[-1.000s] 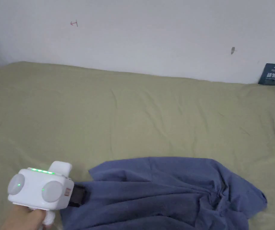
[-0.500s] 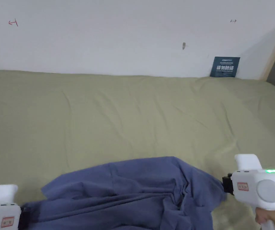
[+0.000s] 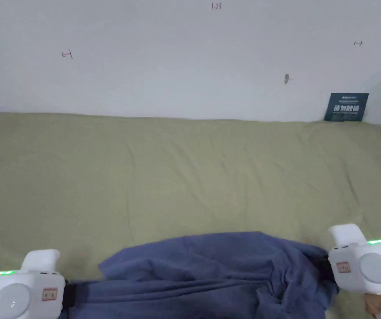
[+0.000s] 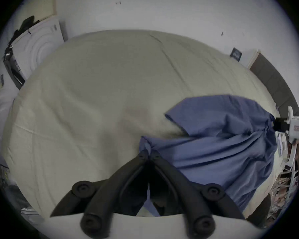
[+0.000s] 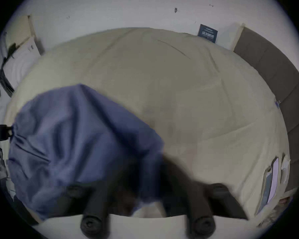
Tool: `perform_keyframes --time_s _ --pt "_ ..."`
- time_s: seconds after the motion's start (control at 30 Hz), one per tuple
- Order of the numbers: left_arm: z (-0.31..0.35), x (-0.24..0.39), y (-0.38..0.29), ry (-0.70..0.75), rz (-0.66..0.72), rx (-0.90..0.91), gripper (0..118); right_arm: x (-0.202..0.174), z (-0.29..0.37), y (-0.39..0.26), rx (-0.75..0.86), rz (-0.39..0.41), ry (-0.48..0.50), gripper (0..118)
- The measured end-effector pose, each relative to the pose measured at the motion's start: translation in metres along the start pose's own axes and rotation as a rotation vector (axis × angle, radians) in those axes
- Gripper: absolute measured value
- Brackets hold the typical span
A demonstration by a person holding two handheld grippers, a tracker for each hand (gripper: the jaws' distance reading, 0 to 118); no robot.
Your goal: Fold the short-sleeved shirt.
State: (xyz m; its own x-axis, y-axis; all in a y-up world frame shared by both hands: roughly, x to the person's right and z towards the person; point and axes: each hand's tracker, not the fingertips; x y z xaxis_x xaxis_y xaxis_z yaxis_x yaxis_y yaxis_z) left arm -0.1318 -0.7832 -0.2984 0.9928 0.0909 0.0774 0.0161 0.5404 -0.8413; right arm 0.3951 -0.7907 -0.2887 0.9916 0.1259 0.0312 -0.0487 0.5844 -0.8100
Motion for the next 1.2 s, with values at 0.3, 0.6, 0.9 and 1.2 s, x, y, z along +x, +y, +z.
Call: perform_keyframes --time_s 0.3,0.6,0.9,1.2 --pt "0.167 -0.034 0.039 0.133 0.002 0.272 0 0.037 0.176 0.031 0.308 -0.126 0.000 9" --pt "0.275 -0.031 0.096 0.199 -0.022 0.457 0 0.056 0.280 0.076 0.498 -0.133 -0.028 9" --pt "0.291 0.010 0.181 0.309 -0.091 0.558 0 0.072 0.305 0.162 0.575 -0.141 -0.119 9" --pt "0.245 0.024 0.269 0.314 -0.046 0.569 0 0.083 0.263 0.251 0.585 -0.168 -0.188 9"
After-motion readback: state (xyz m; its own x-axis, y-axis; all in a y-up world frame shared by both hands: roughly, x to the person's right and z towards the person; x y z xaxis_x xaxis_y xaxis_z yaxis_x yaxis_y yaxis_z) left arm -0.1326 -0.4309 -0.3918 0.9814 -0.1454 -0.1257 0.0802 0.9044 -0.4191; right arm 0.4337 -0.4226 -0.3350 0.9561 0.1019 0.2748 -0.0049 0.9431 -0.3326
